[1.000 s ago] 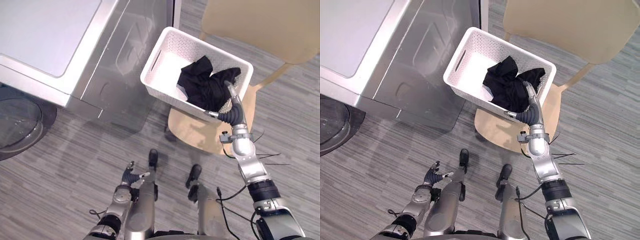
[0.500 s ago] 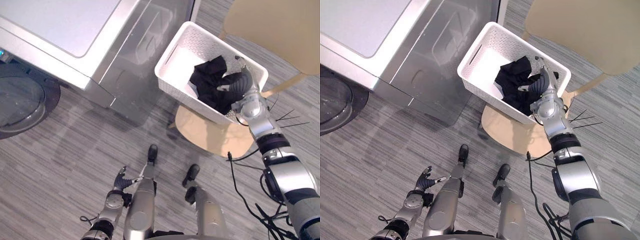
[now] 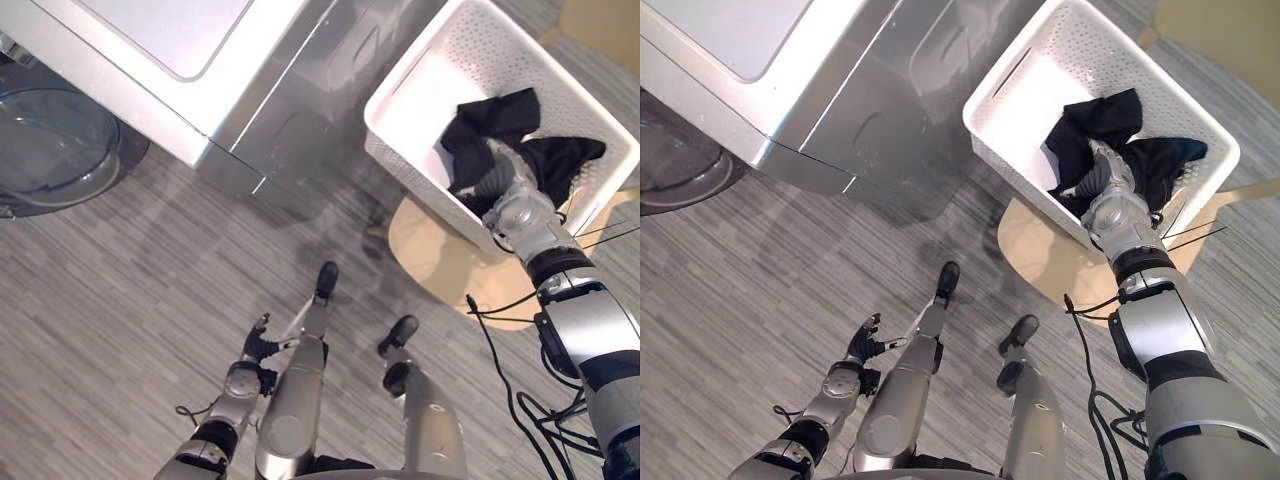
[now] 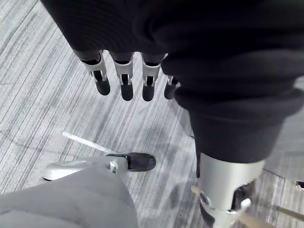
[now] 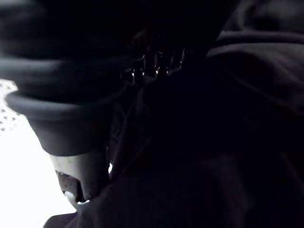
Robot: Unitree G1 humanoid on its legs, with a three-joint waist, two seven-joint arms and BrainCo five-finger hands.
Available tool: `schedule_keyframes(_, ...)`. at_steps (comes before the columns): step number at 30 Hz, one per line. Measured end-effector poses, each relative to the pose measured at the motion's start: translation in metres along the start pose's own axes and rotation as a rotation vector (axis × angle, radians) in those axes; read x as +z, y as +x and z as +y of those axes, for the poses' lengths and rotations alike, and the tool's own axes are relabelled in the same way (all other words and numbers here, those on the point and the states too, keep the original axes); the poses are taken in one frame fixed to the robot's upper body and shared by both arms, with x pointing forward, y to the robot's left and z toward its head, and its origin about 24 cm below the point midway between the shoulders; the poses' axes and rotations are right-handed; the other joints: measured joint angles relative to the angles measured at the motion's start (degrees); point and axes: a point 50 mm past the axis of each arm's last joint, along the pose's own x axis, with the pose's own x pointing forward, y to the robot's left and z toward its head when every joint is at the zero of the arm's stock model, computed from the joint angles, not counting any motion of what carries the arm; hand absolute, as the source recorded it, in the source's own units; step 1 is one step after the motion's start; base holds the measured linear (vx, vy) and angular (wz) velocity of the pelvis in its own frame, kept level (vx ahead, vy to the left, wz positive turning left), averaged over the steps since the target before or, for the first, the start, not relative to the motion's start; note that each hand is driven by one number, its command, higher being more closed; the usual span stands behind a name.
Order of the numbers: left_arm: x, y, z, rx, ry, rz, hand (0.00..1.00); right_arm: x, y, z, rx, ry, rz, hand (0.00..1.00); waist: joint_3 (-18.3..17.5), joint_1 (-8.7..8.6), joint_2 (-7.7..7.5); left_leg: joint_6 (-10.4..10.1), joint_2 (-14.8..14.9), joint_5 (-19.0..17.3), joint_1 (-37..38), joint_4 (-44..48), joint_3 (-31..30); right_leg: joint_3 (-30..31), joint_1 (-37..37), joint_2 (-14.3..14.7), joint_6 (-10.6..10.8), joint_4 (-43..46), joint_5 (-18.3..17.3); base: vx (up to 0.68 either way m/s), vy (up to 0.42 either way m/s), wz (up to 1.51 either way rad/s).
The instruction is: Pick up the laundry basket with both hands and put the clothes into the washing machine.
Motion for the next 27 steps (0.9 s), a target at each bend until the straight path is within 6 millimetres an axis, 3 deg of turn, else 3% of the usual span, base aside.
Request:
schedule_keyframes(1,0.004,0.002,-0.002,-0.004,-0.003,-0.009,0.00,-0.002,0.000,-0.001,-0.002,0.006,0.012,1.00,0.09,-0.01,0.19,0.00,-0.12,0.00,0.09,0.00,-0.17,-0.12,-0.01,-0.22,0.08,0.49,-0.41,0.03,-0.044,0.10)
schedule_keyframes(8,0.011,0.004,-0.002,-0.006,-0.002,-0.033,0.00,-0.004,0.001,-0.003,0.000,0.146,0.052,1.00,0.21,0.06,0.42,-0.04,-0.18,-0.04,1.19,-0.01,-0.28,0.31,-0.13,-0.93,-0.08,3.32,-2.33,-0.02,-0.050,0.02)
schedule_keyframes(16,0.009,0.004,-0.003,-0.023,-0.006,-0.017,0.00,0.016,-0.001,0.010,0.043,0.338,-0.014,1.00,0.36,-0.09,0.68,-0.05,0.16,-0.06,3.83,-0.01,3.13,4.19,-0.36,-1.13,-0.29,4.80,-2.36,-0.03,-0.047,-0.20)
schedule_keyframes(22,0.001,0.001,0.005,0.016,-0.045,0.010,0.00,0.057,-0.009,-0.004,-0.057,0.471,-0.230,1.00,0.36,-3.17,0.60,-0.18,0.80,-0.21,8.55,-0.04,4.78,5.73,3.98,-0.40,-0.52,3.14,-1.80,-0.02,-0.050,-0.12)
schedule_keyframes(25,-0.008,-0.002,0.009,0.033,-0.057,0.035,0.00,0.063,-0.017,-0.007,-0.096,0.555,-0.300,1.00,0.28,-3.67,0.45,-0.55,1.27,-0.69,10.18,-0.07,5.50,6.34,5.56,0.20,-0.63,2.25,-1.52,-0.04,-0.050,-0.17)
schedule_keyframes(27,-0.024,-0.010,0.013,0.050,-0.049,0.086,0.00,0.066,-0.031,0.005,-0.093,0.675,-0.349,1.00,-0.42,-5.03,-0.47,-0.11,1.89,-1.85,11.22,-0.08,6.45,6.64,6.79,1.04,-0.55,1.01,-1.21,0.00,-0.038,-0.12)
